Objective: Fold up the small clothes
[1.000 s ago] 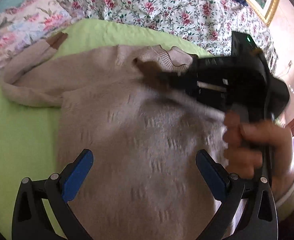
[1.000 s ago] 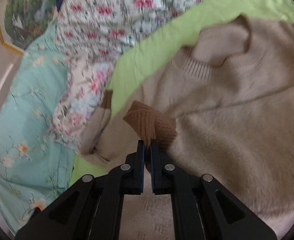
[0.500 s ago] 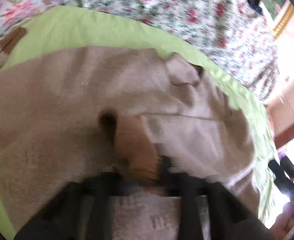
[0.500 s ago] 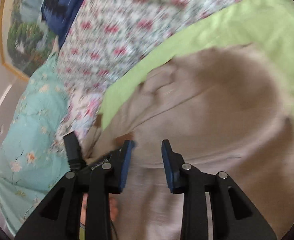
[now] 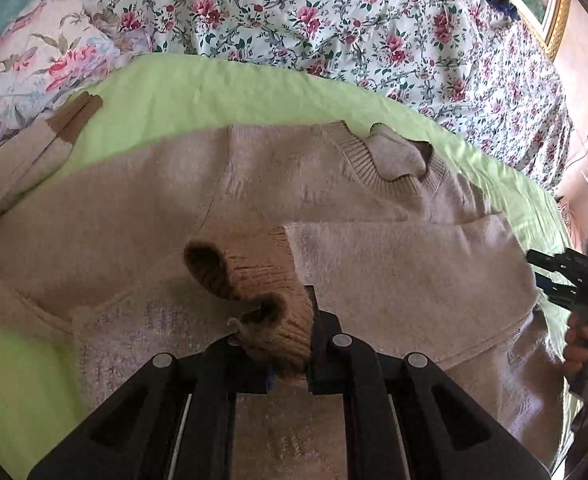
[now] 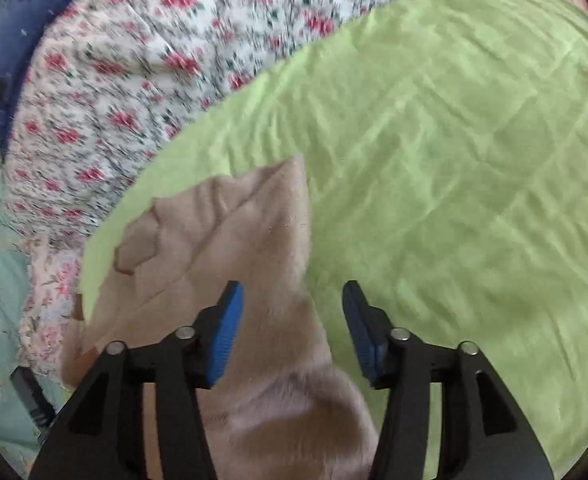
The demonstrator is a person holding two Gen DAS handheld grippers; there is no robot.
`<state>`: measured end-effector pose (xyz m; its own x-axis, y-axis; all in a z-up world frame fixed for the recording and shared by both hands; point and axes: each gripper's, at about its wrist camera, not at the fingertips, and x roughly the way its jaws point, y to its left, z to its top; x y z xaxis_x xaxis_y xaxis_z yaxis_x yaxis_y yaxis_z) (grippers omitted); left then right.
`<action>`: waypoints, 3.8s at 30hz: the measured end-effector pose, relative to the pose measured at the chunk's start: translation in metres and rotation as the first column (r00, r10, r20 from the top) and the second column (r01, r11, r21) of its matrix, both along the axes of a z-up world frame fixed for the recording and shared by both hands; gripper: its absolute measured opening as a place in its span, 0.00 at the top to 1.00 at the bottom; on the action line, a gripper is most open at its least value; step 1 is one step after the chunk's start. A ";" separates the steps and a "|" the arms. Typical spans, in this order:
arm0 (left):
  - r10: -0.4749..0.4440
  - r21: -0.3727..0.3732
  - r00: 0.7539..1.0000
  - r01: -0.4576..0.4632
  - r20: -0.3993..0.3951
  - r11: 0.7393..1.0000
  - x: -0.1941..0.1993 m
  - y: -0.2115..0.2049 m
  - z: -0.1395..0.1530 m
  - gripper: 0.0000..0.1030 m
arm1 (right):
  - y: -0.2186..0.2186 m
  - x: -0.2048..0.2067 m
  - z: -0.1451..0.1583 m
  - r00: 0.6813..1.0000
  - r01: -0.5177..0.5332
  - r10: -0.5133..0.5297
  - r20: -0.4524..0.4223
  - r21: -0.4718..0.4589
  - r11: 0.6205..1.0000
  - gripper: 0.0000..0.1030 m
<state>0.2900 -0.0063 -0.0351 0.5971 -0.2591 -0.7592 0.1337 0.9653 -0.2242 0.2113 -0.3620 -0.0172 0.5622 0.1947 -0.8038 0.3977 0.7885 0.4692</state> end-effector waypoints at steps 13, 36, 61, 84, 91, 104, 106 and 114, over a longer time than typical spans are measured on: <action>-0.049 0.024 0.999 0.048 0.014 0.999 0.012 -0.016 -0.008 0.90 | 0.006 0.014 -0.006 0.995 -0.089 0.080 -0.058 -0.175 0.980 0.91; 0.173 0.277 0.973 -0.211 0.155 0.937 0.009 0.121 0.054 0.29 | 0.125 -0.089 0.048 0.959 -0.266 0.271 0.084 -0.060 0.962 0.60; 0.107 0.040 0.987 -0.112 0.120 0.993 0.025 0.118 0.080 0.91 | 0.135 -0.113 0.036 0.967 -0.246 0.245 0.072 0.018 0.969 0.59; -0.325 0.054 0.944 0.322 0.061 0.945 -0.022 -0.105 0.019 0.36 | 0.089 -0.101 0.037 0.989 -0.118 0.112 0.101 0.059 0.991 0.59; -0.117 0.136 0.988 0.103 0.097 0.985 -0.060 -0.001 0.038 0.31 | 0.102 -0.049 0.026 0.985 -0.147 0.131 0.115 0.142 0.979 0.59; 0.214 0.157 0.976 -0.206 -0.033 0.966 -0.013 0.116 0.002 0.31 | 0.091 -0.015 -0.006 0.995 -0.087 0.075 0.069 0.194 0.977 0.89; 0.211 0.175 0.977 -0.204 -0.024 0.963 -0.008 0.112 0.004 0.31 | 0.092 -0.013 0.014 0.986 -0.120 0.094 0.140 0.187 0.975 0.92; 0.252 0.195 0.967 -0.242 -0.025 0.950 0.001 0.108 0.002 0.30 | 0.049 -0.036 0.056 0.962 -0.034 0.019 0.273 0.049 0.998 0.92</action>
